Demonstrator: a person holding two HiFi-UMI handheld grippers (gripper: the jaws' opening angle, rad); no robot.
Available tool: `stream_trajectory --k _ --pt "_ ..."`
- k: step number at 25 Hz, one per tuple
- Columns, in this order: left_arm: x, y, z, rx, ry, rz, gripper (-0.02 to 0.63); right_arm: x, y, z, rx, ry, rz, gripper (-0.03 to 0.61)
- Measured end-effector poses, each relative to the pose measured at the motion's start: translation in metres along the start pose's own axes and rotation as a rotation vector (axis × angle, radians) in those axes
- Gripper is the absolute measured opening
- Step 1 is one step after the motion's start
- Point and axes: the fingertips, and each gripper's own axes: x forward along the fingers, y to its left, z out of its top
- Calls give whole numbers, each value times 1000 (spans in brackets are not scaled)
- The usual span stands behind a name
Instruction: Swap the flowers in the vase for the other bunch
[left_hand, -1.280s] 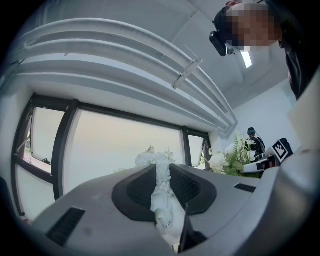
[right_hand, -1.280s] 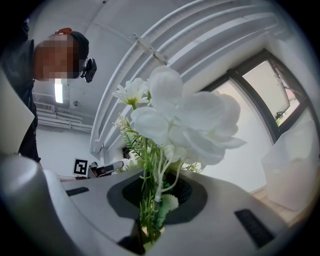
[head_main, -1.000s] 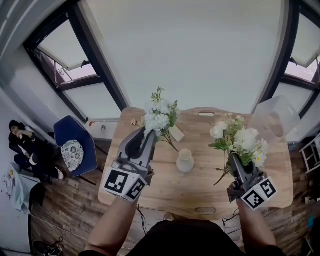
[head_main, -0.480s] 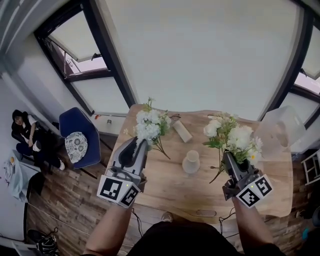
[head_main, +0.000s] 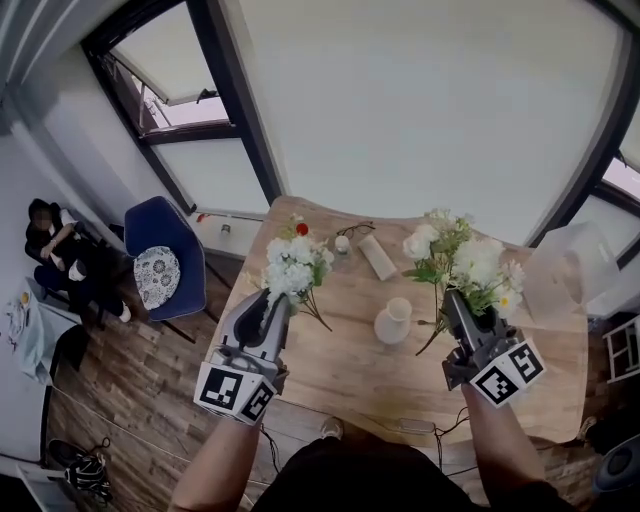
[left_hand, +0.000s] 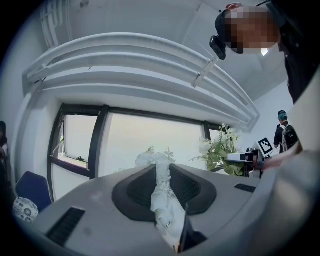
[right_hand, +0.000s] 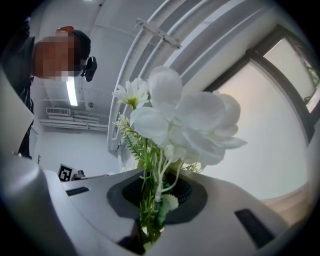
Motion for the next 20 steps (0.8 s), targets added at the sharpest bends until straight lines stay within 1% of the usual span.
stream_trajectory --k 8,12,17,20 --pt "-13 2 -22 -3 25 7 80 27 3 -1 -27 16 24 69" --pt "-19 2 -35 -17 45 9 80 38 3 -1 -45 28 30 69" --pt "-18 4 -49 -15 66 8 80 52 -2 -2 -56 31 34 69" --pt "-17 13 -53 -23 77 7 80 66 -2 -2 -60 34 36 69"
